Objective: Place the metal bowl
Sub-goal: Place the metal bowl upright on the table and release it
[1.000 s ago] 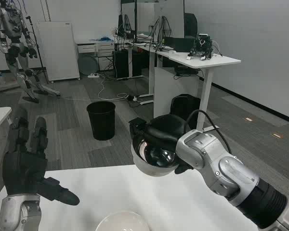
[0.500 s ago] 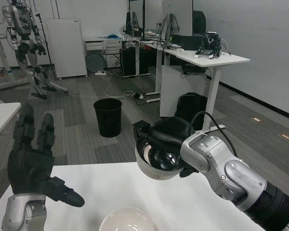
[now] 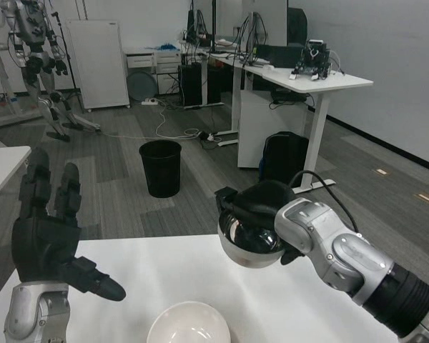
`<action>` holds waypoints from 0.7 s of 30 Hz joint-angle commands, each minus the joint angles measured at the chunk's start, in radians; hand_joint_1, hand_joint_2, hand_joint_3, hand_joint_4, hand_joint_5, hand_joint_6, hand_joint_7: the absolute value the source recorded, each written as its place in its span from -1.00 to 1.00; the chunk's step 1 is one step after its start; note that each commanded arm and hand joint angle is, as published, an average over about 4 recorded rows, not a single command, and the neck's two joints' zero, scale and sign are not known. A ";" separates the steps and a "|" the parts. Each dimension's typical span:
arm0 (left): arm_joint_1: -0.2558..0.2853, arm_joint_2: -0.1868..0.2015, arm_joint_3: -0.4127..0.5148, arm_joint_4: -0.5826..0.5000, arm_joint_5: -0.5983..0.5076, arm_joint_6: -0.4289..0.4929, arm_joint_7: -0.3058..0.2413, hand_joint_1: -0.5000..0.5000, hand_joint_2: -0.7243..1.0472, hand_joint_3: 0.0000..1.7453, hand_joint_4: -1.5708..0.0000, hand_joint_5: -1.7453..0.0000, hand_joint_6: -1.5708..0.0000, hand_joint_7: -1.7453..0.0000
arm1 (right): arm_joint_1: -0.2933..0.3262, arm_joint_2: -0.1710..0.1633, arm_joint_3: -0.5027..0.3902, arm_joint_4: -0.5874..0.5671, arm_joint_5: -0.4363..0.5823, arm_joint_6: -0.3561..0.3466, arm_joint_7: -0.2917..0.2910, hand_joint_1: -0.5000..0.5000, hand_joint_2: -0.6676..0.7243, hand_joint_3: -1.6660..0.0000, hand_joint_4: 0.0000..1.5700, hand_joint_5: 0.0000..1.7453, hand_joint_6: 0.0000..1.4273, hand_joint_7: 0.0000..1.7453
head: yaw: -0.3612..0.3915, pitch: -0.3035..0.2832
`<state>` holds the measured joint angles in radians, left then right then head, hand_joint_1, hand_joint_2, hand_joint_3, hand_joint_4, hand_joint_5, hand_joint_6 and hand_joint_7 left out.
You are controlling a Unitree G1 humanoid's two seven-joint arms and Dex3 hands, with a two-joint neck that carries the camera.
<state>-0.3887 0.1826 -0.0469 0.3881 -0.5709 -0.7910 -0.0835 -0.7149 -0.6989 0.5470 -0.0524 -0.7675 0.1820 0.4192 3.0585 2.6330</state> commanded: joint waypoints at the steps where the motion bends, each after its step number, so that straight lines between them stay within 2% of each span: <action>1: 0.010 0.011 0.004 -0.003 -0.003 0.001 0.000 -1.00 -1.00 -0.90 1.00 1.00 1.00 1.00 | 0.022 -0.019 0.013 0.029 -0.006 0.004 -0.008 -0.58 -0.55 -0.86 1.00 0.22 0.12 0.60 | -0.005 -0.010; 3: 0.010 0.011 0.005 -0.003 -0.003 0.001 0.001 -1.00 -1.00 -0.90 1.00 1.00 1.00 1.00 | 0.037 -0.021 0.013 0.038 -0.006 0.004 -0.016 -0.58 -0.55 -0.83 0.99 0.25 0.14 0.60 | -0.007 -0.019; 5: 0.009 0.011 0.006 -0.002 -0.003 0.001 0.000 -1.00 -1.00 -0.90 1.00 1.00 1.00 1.00 | 0.062 -0.026 0.003 0.049 -0.006 0.005 -0.026 -0.58 -0.55 -0.88 0.95 0.36 0.12 0.60 | -0.012 -0.027; 8: 0.008 0.011 0.005 0.002 -0.003 0.001 0.000 -1.00 -1.00 -0.90 1.00 1.00 1.00 1.00 | 0.111 -0.037 -0.019 0.062 -0.016 0.008 -0.037 -0.58 -0.55 -0.90 0.90 0.44 0.01 0.60 | -0.019 -0.034; 11: 0.006 0.008 0.004 0.010 -0.003 0.001 0.001 -1.00 -1.00 -0.90 1.00 1.00 1.00 1.00 | 0.163 -0.042 -0.053 0.069 -0.039 0.012 -0.041 -0.58 -0.52 -0.90 0.86 0.53 -0.18 0.66 | -0.023 -0.040; 13: 0.005 0.006 0.004 0.013 -0.003 0.001 0.000 -1.00 -1.00 -0.90 1.00 1.00 1.00 1.00 | 0.193 -0.044 -0.076 0.071 -0.047 0.011 -0.047 -0.62 -0.48 -0.90 0.80 0.72 -0.36 0.72 | -0.025 -0.041; 15: 0.004 0.005 0.006 0.014 -0.003 0.001 0.000 -1.00 -1.00 -0.93 1.00 1.00 1.00 1.00 | 0.224 -0.043 -0.104 0.073 -0.048 0.006 -0.051 -0.65 -0.45 -0.90 0.59 0.92 -0.52 0.76 | -0.037 -0.046; 18: 0.003 0.005 0.009 0.018 -0.003 0.001 0.001 -1.00 -1.00 -0.95 1.00 1.00 1.00 1.00 | 0.270 -0.040 -0.141 0.080 -0.056 -0.003 -0.055 -0.67 -0.45 -0.90 0.24 1.00 -0.65 0.76 | -0.051 -0.046; 21: 0.001 0.005 0.010 0.023 -0.003 -0.004 -0.001 -1.00 -1.00 -0.95 1.00 1.00 1.00 1.00 | 0.314 -0.028 -0.174 0.087 -0.067 -0.006 -0.056 -0.67 -0.45 -0.90 -0.19 0.94 -0.90 0.78 | -0.062 -0.046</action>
<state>-0.3899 0.1808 -0.0440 0.3978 -0.5711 -0.7903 -0.0842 -0.4279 -0.7307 0.4005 0.0243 -0.8262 0.1786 0.3698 2.9993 2.5870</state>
